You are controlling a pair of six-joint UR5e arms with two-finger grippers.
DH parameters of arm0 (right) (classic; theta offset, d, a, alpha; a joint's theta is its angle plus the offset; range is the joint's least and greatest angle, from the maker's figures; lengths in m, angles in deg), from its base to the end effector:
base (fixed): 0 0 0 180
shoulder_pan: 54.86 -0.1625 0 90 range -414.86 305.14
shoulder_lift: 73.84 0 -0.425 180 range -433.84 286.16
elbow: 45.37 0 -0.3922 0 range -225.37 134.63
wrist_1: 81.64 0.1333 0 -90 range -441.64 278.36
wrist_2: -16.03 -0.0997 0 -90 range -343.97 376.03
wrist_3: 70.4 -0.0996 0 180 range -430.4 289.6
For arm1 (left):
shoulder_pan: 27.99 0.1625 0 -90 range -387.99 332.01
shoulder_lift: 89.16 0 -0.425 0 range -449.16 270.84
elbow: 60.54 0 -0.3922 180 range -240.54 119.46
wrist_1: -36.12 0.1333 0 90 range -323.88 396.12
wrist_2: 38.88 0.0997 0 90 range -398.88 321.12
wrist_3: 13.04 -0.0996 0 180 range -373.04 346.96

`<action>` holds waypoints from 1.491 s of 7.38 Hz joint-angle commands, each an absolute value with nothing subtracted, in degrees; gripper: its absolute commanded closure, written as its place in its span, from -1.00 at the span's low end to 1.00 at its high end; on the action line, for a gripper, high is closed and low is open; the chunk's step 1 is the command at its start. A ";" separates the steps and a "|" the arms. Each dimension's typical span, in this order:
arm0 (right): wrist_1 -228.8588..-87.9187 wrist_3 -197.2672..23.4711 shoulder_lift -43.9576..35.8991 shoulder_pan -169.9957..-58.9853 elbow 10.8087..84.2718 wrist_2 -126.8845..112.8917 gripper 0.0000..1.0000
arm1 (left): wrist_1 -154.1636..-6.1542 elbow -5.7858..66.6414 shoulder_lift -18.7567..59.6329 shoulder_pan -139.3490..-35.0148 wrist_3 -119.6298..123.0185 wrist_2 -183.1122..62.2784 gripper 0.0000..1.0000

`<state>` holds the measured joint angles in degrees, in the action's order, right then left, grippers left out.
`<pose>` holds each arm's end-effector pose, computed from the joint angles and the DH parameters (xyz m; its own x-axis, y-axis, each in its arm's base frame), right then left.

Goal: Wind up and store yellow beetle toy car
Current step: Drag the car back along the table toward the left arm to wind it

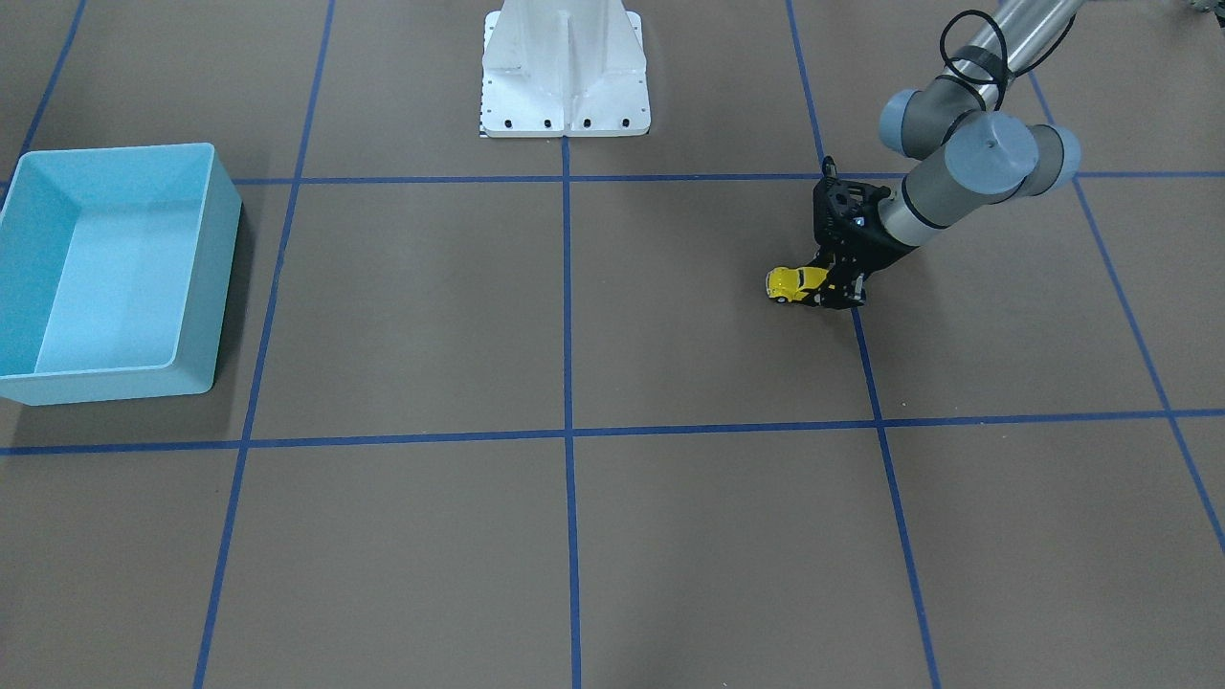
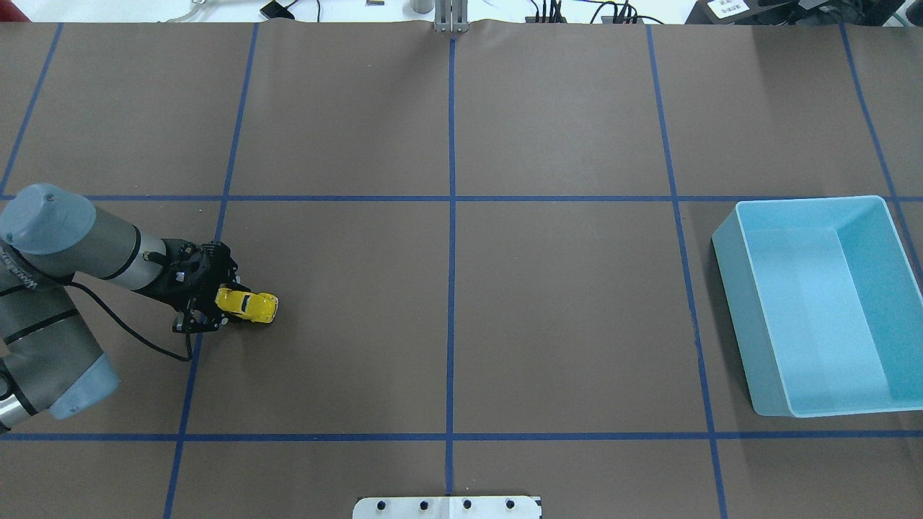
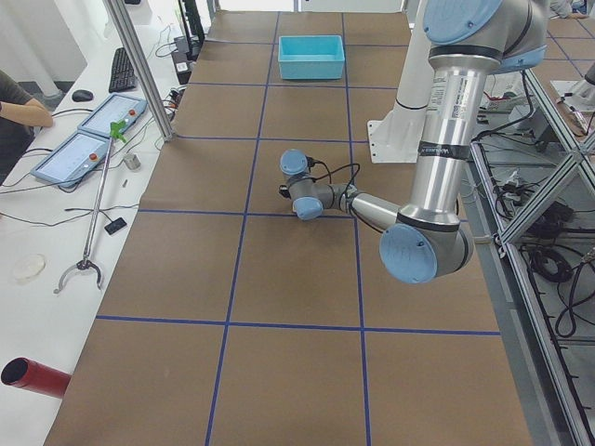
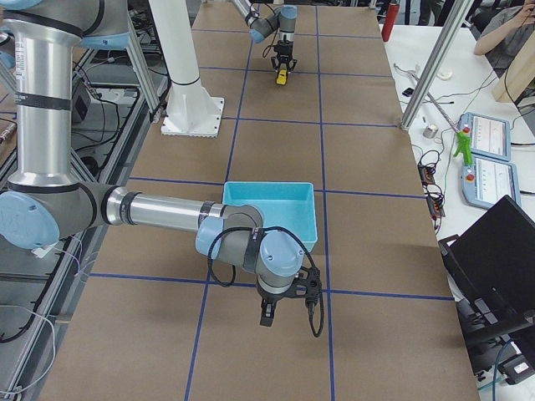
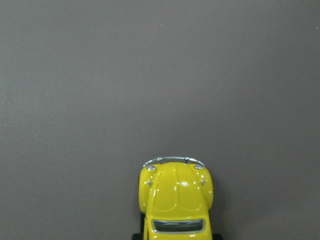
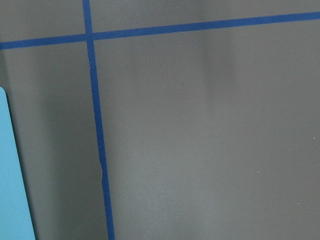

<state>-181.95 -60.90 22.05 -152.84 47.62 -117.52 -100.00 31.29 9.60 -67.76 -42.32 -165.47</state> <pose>0.1236 -0.4155 0.6982 0.7087 0.0939 0.6993 -0.0184 0.9932 -0.1147 0.3922 -0.4226 0.4710 -0.0924 0.9880 0.1234 -0.4319 -0.1515 0.8891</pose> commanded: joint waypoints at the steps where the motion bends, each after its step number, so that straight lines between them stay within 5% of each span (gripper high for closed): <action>1: -181.93 -60.99 22.05 -152.86 47.62 -117.48 -1.00 | -100.72 31.39 8.58 -68.32 -42.39 -165.88 0.92; 9: -181.93 -60.90 22.05 -152.86 47.71 -117.57 -1.00 | -103.10 31.30 5.33 -69.91 -42.57 -166.76 0.91; 11: -181.93 -60.90 22.05 -152.77 47.71 -117.57 -1.00 | -103.53 31.22 5.15 -69.91 -42.57 -166.76 0.77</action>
<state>-181.93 -60.91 22.05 -152.84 47.71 -117.57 -103.16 31.28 5.29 -69.88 -42.56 -166.76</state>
